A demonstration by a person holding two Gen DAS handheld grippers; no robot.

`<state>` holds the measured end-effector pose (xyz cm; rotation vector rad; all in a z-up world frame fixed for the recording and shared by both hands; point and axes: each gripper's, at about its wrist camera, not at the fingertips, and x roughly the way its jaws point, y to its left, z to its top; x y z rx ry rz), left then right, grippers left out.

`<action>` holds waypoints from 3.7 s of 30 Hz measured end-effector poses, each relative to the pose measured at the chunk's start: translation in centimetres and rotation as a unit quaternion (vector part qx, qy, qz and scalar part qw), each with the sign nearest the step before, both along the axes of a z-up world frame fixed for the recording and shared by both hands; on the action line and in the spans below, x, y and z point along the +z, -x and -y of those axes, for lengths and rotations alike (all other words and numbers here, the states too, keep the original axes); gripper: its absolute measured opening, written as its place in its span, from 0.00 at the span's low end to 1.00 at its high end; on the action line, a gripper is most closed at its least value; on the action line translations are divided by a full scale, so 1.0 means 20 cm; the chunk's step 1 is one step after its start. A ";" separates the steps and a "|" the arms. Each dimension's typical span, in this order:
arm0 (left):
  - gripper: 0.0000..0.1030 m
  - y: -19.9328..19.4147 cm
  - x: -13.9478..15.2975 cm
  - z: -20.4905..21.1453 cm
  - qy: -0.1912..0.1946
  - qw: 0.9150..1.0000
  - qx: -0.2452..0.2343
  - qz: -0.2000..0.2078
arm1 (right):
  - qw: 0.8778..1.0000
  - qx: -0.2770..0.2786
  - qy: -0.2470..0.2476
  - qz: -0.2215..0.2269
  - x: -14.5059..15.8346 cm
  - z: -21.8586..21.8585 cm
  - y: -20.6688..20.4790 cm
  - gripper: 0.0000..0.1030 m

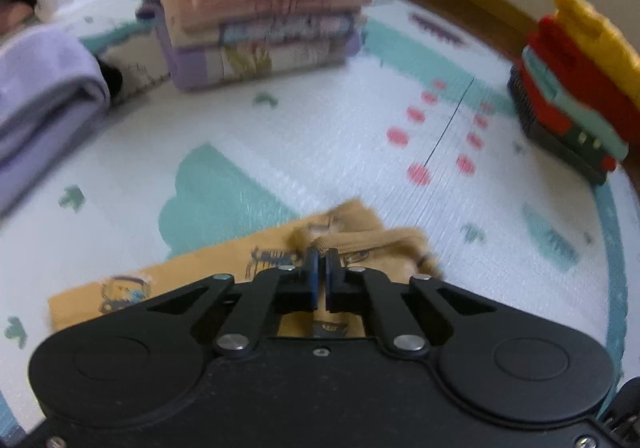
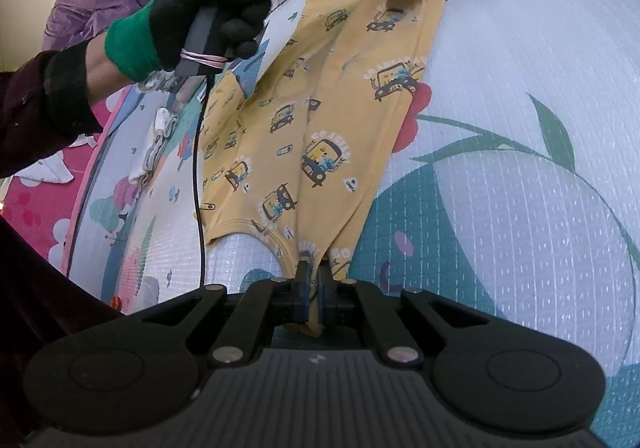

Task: Fold clothes

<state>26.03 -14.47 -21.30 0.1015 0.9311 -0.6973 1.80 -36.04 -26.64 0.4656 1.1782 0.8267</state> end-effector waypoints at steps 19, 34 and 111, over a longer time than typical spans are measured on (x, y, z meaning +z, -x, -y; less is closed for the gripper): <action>0.02 -0.09 0.08 0.05 -0.047 0.997 -0.042 0.037 | 1.000 -0.021 -0.012 -0.011 -0.03 0.01 0.01 0.02; 0.14 -0.14 0.01 0.36 -0.172 0.937 -0.301 0.048 | 1.000 -0.020 -0.018 -0.009 -0.04 0.01 0.01 0.02; 0.24 0.60 0.08 -0.20 -0.190 0.949 -0.250 0.010 | 0.959 0.133 0.141 0.206 0.16 -0.24 0.10 0.24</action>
